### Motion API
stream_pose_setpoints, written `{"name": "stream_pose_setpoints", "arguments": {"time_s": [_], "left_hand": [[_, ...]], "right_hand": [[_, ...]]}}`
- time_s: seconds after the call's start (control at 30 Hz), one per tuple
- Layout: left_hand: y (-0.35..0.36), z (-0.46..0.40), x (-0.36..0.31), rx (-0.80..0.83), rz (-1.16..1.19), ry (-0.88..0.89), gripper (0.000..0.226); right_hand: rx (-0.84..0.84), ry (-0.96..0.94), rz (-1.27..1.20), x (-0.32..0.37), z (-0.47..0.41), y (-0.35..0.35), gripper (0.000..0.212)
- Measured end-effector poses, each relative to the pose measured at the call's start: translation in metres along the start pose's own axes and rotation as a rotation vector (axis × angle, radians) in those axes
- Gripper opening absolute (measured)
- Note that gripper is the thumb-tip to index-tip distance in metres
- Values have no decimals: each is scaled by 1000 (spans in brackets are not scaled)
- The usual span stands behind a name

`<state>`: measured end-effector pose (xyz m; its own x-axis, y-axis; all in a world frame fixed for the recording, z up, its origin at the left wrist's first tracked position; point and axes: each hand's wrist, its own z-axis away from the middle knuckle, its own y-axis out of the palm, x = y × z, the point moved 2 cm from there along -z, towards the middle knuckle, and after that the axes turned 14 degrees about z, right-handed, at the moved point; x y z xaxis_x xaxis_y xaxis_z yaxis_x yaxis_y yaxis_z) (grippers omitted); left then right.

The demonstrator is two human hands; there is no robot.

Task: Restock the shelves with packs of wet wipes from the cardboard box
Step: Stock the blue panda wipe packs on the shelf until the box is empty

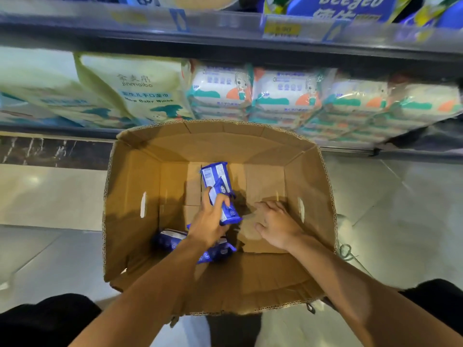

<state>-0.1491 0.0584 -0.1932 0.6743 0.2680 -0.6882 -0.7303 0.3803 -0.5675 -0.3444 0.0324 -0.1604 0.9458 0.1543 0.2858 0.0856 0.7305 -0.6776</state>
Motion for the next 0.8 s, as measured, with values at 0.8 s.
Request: {"name": "stream_pose_setpoints", "arguments": {"time_s": [0.8], "left_hand": [[-85, 7, 79, -381, 1227, -536, 47]], "right_hand": [[-382, 392, -230, 105, -141, 41, 122]]}}
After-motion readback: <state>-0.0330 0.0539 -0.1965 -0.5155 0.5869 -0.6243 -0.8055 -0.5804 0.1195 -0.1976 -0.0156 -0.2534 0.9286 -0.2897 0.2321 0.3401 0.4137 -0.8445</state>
